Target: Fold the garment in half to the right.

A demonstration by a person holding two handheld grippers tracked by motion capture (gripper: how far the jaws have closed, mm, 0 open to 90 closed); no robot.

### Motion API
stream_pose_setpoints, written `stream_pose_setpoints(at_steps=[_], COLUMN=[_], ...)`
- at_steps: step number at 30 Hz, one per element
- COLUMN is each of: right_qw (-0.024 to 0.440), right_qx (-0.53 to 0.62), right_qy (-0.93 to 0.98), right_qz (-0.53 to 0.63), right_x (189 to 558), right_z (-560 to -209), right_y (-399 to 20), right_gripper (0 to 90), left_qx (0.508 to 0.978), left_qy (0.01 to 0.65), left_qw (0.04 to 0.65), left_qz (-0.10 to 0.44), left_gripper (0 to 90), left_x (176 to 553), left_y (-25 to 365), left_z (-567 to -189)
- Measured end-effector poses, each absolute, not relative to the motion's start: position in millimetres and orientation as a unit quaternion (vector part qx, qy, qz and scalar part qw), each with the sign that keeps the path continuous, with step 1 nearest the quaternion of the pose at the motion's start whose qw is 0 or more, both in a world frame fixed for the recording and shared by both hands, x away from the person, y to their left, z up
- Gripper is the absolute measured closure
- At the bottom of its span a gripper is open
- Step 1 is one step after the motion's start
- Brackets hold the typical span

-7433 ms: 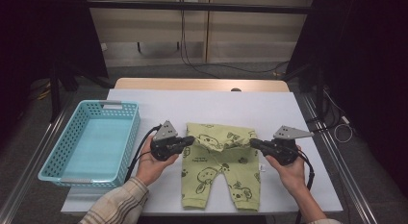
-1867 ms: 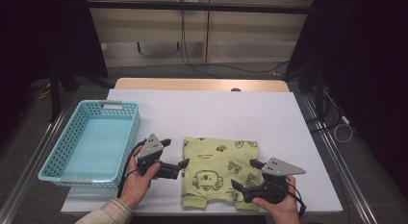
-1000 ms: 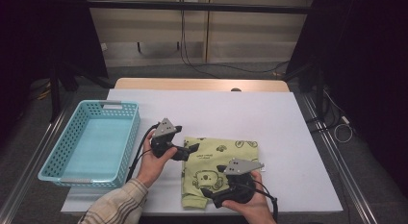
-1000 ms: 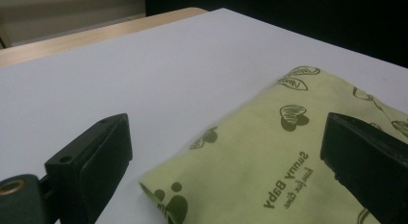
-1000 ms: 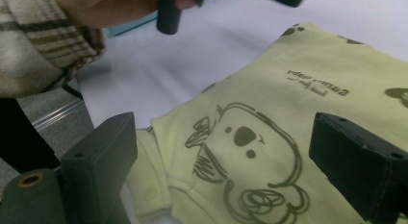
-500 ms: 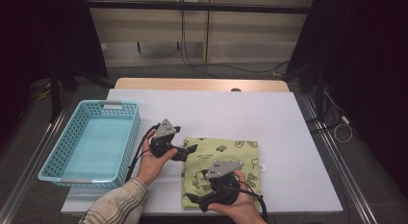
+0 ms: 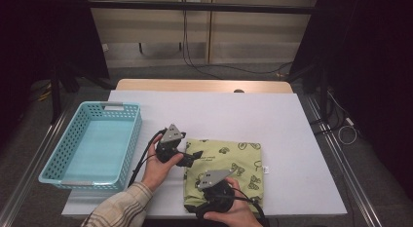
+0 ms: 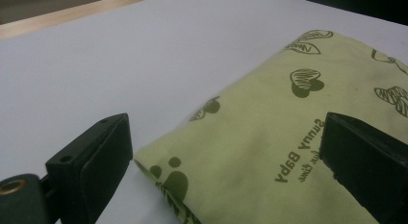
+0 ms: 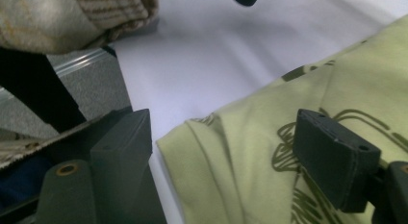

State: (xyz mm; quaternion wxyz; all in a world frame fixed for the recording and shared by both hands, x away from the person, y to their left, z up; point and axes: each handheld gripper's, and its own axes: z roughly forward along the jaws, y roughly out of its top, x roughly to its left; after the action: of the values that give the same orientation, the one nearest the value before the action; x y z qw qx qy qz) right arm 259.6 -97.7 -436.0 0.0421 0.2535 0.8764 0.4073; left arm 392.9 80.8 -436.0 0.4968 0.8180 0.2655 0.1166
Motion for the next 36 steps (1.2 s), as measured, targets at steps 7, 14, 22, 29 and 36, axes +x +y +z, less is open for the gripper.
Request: stream_pose_setpoints(at_steps=[7, 14, 22, 29, 36], right_qw=[0.055, 0.054, 0.087, 0.092, 0.108], right_qx=[0.225, 0.209, 0.191, 0.212, 0.218], right_qy=[0.887, 0.9, 0.91, 0.908, 0.906], right_qz=[0.4, 0.379, 0.358, 0.349, 0.346], right_x=[257.7, 261.4, 264.0, 264.8, 262.8], right_z=[-437.8, -444.1, -446.4, -443.5, -443.8], right_y=[-89.7, -82.0, -78.7, -79.9, -81.7], right_gripper=[29.6, 29.5, 44.5, 67.2, 78.6], left_qx=[0.818, 0.817, 0.817, 0.814, 0.813], left_qy=[0.273, 0.272, 0.276, 0.283, 0.316], left_qw=[0.493, 0.496, 0.492, 0.493, 0.477], left_qz=[0.115, 0.113, 0.118, 0.119, 0.109], left_gripper=[4.6, 4.6, 4.9, 4.9, 3.7], left_x=[395.7, 396.1, 397.5, 400.5, 408.8], left_y=[82.8, 83.4, 84.7, 88.6, 91.3], left_z=[-438.3, -438.5, -438.5, -439.2, -445.3])
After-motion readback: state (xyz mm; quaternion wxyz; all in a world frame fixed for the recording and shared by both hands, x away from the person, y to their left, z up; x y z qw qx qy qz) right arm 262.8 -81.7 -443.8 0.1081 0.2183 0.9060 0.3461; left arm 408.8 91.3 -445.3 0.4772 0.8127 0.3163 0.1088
